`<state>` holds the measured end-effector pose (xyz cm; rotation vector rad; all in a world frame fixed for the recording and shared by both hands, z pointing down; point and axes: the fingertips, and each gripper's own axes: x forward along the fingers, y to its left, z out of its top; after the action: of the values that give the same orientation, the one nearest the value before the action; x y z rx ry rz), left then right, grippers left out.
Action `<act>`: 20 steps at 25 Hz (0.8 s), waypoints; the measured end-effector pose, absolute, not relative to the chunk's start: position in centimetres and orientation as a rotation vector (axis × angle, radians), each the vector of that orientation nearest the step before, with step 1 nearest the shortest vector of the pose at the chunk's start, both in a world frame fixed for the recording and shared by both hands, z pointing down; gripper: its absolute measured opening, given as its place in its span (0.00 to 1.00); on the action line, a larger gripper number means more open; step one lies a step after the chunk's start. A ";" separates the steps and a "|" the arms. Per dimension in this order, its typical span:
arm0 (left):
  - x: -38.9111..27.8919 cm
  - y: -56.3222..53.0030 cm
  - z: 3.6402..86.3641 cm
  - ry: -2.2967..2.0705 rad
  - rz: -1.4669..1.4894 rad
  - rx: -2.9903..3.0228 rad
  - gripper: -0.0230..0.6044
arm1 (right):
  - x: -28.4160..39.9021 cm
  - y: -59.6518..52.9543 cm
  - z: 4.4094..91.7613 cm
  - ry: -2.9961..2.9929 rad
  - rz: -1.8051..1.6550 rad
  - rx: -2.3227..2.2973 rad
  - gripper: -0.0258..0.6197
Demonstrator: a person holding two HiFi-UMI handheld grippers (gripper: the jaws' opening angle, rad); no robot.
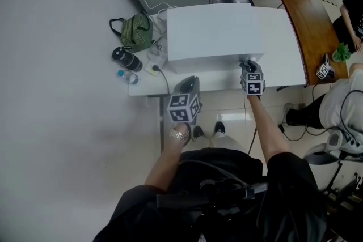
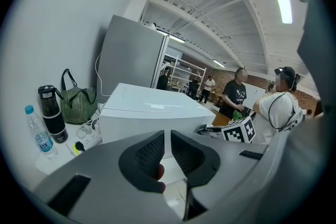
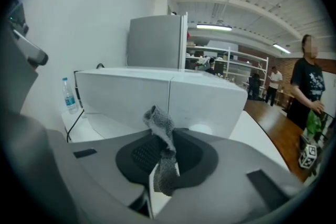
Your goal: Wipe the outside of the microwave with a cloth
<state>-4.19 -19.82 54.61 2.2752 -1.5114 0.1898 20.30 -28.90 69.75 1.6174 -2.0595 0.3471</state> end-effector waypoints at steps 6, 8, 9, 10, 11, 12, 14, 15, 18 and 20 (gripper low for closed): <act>-4.2 -20.1 53.5 -1.521 0.154 2.281 0.11 | 20.4 -27.8 68.4 -2.100 0.287 1.624 0.11; -5.4 -19.9 52.9 -1.552 0.141 2.268 0.11 | 17.2 -26.9 68.9 -2.159 0.315 1.583 0.11; -6.2 -19.7 52.6 -1.574 0.137 2.258 0.11 | 14.4 -26.5 69.5 -2.197 0.325 1.534 0.11; -7.0 -19.4 52.4 -1.596 0.136 2.247 0.11 | 11.1 -26.1 70.3 -2.236 0.341 1.475 0.11; -7.7 -19.1 52.2 -1.618 0.137 2.235 0.11 | 7.6 -25.7 71.2 -2.274 0.366 1.414 0.11; -8.5 -18.8 52.1 -1.637 0.139 2.224 0.11 | 4.0 -25.5 71.9 -2.309 0.390 1.355 0.11; -9.9 -18.0 52.2 -1.670 0.147 2.200 0.11 | -3.0 -25.3 72.9 -2.365 0.401 1.242 0.12; -10.6 -17.6 52.3 -1.682 0.151 2.187 0.11 | -6.1 -25.2 73.1 -2.385 0.388 1.190 0.12; -12.1 -16.2 52.7 -1.708 0.175 2.155 0.11 | -12.2 -25.4 72.5 -2.396 0.333 1.093 0.12; -13.0 -15.5 52.9 -1.720 0.188 2.142 0.11 | -14.1 -25.5 72.4 -2.371 0.300 1.056 0.12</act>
<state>-13.00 -15.45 52.86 2.1418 -1.7199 0.1880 -14.12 -25.48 72.41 1.0562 -2.3711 0.3004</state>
